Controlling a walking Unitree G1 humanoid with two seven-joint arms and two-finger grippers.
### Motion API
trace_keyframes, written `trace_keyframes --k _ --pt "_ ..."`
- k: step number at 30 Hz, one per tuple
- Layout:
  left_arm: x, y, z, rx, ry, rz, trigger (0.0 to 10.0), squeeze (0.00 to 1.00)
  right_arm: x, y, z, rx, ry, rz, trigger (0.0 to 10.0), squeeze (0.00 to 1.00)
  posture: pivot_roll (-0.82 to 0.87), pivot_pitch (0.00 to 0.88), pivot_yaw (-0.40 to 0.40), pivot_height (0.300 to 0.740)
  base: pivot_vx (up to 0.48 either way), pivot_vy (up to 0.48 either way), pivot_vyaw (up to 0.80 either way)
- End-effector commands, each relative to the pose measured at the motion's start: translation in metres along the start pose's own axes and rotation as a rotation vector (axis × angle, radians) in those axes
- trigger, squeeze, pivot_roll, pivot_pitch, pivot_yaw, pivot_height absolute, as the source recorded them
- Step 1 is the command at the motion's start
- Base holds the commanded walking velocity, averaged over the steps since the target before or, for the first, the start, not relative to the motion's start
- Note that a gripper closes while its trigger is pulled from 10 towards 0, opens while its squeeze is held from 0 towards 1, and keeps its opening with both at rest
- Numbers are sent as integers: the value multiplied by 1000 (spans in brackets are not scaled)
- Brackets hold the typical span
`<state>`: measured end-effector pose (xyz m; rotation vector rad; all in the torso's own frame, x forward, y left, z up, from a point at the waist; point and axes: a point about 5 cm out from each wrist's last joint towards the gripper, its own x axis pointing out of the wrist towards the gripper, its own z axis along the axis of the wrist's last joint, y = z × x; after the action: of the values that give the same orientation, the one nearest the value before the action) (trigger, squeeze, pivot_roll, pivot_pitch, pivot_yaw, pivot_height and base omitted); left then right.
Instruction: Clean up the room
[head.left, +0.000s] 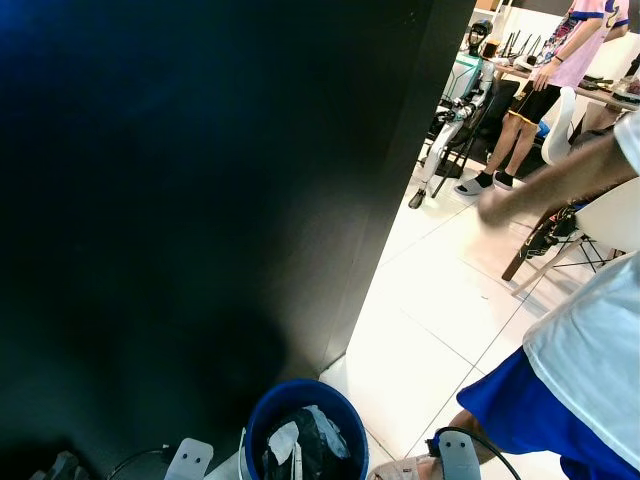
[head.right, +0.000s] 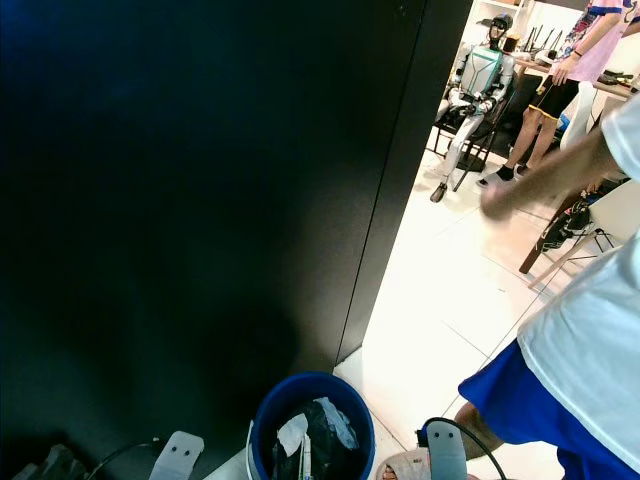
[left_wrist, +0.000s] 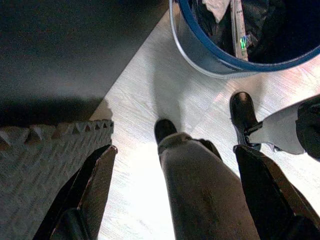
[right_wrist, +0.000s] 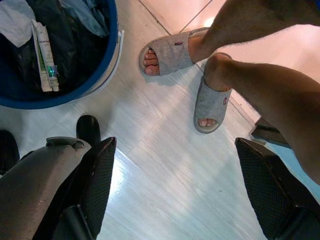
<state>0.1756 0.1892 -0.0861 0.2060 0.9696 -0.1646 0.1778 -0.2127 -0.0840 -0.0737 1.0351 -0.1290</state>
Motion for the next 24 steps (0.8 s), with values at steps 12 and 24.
trace_keyframes --k 12,24 --pt "-2 5 -8 -53 38 54 10000 0 0 16 1 -153 8 80 10000 0 113 0 -146 740 -286 0 0" --pt "-8 14 -29 -95 84 109 10000 0 -1 16 -11 -213 39 100 10000 0 134 0 -158 740 -23 0 0"
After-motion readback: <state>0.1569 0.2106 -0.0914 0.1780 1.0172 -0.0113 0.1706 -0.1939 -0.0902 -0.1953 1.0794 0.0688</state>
